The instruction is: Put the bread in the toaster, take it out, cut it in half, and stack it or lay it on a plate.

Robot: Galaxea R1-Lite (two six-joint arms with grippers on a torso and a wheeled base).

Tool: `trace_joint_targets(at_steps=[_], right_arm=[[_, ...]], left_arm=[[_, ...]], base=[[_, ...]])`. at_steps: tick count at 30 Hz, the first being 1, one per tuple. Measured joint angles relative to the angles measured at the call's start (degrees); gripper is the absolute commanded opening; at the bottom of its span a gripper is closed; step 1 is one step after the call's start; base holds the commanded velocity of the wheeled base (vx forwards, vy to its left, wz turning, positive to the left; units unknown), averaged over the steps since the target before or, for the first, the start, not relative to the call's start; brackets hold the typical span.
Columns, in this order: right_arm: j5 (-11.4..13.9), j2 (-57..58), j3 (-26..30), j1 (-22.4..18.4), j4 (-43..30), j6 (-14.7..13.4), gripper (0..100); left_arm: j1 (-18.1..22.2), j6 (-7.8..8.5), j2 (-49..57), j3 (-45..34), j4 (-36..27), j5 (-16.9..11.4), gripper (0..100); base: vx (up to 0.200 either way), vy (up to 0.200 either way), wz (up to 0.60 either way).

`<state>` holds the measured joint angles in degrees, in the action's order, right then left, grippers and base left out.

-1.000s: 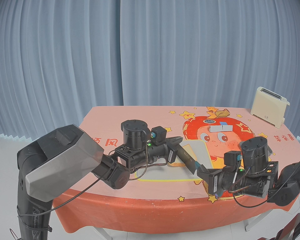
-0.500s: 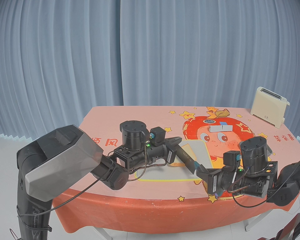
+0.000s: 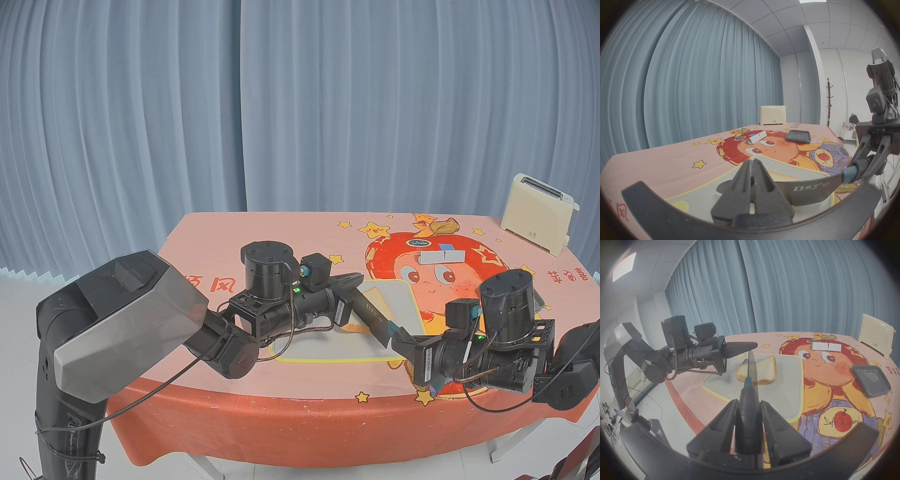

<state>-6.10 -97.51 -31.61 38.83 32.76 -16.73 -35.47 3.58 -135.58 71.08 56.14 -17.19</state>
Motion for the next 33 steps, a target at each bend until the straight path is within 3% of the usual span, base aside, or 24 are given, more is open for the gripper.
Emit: trace_joint_targets(at_steps=[19,33], right_arm=[[-0.06,-1.3,0.24,0.01,0.48,0.11,0],[-0.06,-1.63,0.63,-0.07,4.92,0.09,0]], left_arm=[[-0.07,-0.04,1.51,-0.17,-1.95,-0.07,0],[-0.29,-0.09,0.9,0.79,-2.04,-0.05,0]], base=[[0.0,0.0,0.0],[0.0,0.0,0.0]])
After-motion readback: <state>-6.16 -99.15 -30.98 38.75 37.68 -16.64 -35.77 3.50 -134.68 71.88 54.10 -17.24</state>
